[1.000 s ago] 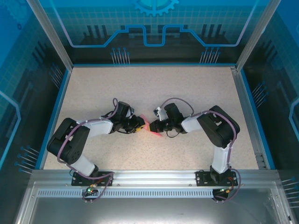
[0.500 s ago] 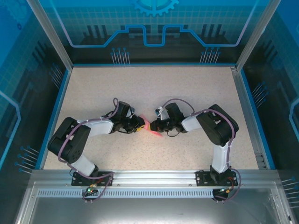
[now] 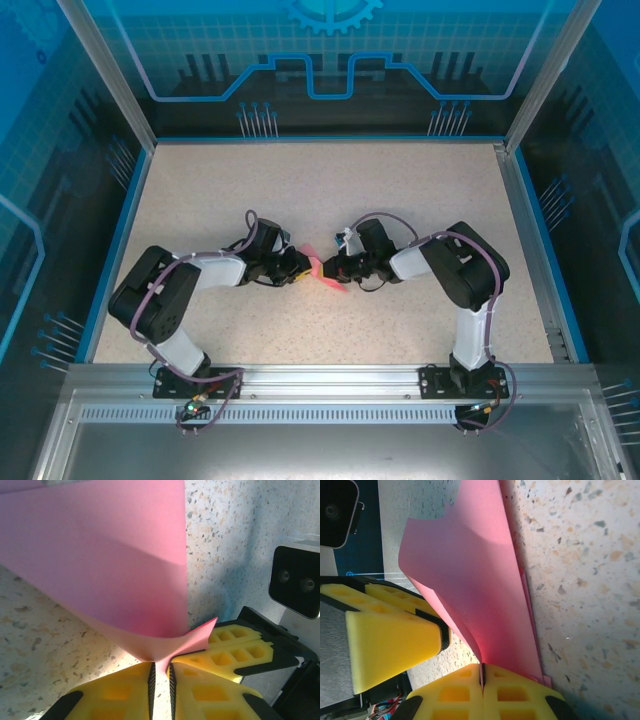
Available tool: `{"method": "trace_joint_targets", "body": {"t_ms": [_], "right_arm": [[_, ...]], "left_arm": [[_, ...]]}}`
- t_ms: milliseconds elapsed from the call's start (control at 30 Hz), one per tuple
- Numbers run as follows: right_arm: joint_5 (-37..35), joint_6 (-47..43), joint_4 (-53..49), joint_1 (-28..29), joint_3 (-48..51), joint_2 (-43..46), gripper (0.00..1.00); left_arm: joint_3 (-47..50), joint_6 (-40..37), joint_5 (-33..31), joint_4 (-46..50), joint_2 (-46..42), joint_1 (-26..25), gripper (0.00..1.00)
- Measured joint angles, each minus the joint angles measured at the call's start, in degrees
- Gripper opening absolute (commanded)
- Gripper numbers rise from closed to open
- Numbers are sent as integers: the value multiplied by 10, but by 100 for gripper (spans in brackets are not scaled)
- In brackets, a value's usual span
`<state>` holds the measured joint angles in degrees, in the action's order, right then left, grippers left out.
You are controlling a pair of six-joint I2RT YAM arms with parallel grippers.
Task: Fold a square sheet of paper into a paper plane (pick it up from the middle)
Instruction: Fold the wing for the fifth time at the center of the table.
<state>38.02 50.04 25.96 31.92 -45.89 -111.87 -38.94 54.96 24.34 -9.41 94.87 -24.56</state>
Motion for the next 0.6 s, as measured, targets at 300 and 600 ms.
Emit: {"method": "trace_joint_targets", "body": {"t_ms": [300, 600], "right_arm": [[7, 10, -4, -2, -7, -7, 0], [15, 14, -11, -5, -15, -12, 0]], "left_arm": [[-3, -2, 0, -4, 10, 0, 16], [-9, -13, -1, -12, 21, 0, 15]]}}
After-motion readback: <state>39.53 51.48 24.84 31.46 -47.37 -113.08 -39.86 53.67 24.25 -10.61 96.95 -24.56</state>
